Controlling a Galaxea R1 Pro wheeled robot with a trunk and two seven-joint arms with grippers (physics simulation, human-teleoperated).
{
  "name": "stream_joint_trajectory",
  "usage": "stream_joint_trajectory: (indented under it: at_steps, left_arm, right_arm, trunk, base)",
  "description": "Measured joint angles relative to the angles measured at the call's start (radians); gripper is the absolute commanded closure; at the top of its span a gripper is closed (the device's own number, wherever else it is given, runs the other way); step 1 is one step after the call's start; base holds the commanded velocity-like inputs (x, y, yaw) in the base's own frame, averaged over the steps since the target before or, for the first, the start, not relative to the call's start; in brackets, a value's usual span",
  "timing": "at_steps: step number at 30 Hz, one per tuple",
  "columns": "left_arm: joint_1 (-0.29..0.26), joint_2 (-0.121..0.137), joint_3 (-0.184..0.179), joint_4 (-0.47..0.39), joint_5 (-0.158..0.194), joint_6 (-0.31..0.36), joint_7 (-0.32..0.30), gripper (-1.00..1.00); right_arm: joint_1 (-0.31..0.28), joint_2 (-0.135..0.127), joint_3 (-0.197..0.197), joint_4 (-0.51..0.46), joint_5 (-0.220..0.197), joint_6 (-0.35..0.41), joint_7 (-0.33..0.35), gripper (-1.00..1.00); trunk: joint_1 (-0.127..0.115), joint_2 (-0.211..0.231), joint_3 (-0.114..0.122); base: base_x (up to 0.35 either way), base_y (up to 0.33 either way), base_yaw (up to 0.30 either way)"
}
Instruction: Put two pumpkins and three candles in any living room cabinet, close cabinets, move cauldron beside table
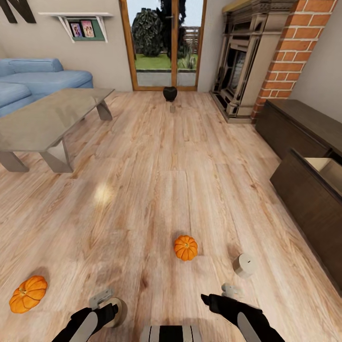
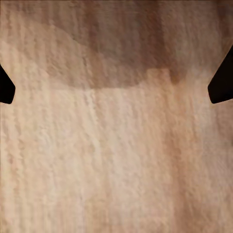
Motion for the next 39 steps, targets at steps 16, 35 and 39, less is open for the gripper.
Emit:
stream_joint_trajectory:
  at_steps: [16,35,39]
  left_arm:
    - [0.0,-0.002,-0.003,-0.002,0.0,0.0,0.0,-1.0]
    - [0.0,-0.002,-0.005,-0.002,0.002,0.0,0.0,-1.0]
    - [0.0,-0.002,-0.004,-0.002,0.002,0.0,0.0,-1.0]
  right_arm:
    - [-0.001,0.001,-0.201,-0.517,-0.086,0.493,0.052,-1.0]
    - [0.0,0.002,-0.229,-0.517,-0.111,0.53,0.091,-1.0]
    - [-0.001,0.003,-0.227,-0.515,-0.111,0.529,0.091,-1.0]
  trunk:
    - [0.0,0.0,0.0]
    - [0.005,-0.003,-0.042]
    - [0.006,-0.003,-0.054]
  base:
    - [0.0,0.0,0.0]
    - [0.0,0.0,0.0]
    - [0.0,0.0,0.0]
